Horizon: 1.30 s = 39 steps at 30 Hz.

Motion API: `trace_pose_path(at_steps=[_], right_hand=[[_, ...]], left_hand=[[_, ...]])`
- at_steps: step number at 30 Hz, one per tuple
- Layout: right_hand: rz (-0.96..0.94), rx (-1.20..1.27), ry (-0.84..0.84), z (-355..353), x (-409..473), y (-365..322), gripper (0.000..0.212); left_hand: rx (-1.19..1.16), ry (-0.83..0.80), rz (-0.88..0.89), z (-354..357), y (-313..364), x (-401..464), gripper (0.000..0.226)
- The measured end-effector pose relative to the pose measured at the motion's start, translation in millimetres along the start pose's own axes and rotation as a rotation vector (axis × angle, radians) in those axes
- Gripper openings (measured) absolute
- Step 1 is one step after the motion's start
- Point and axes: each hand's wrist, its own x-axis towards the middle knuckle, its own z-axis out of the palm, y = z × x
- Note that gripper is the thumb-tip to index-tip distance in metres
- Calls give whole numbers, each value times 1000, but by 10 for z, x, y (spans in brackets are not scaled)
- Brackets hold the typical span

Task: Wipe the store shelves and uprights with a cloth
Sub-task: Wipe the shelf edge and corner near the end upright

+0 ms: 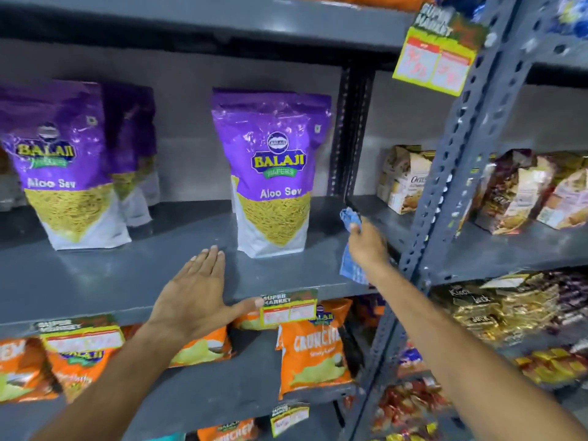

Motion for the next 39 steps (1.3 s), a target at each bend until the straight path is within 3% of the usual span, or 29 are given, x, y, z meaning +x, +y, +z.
trace_pose_path(at_steps=[4,10,13,18,27,33,36,39], right_hand=[[-11,-110,-135,282,625,-137,32],[-262,-191,-250,764,1406,-237,35],[-392,-269,-287,957,1648,-235,34],[-452,-272,-336,1063,1777,-261,29],[-395,-333,-411,889,1490,-234,39],[-325,-155,-409,669,1057,20,33],[-312,-223,-395,477,759,116,43],[-278,-180,-377,178,252,-14,35]], left_hand=[[-18,33,5,2,18,-22,140],[-34,69,-18,-25,52,-10,141],[-23,65,-18,-33,63,-9,140],[-39,57,-25,-21,42,6,138],[-52,39,-14,-6,19,7,138],[-68,-1,-16,-52,32,-19,135],[-92,-32,-16,-76,24,-24,136],[-97,-62,-9,-104,30,-38,138]])
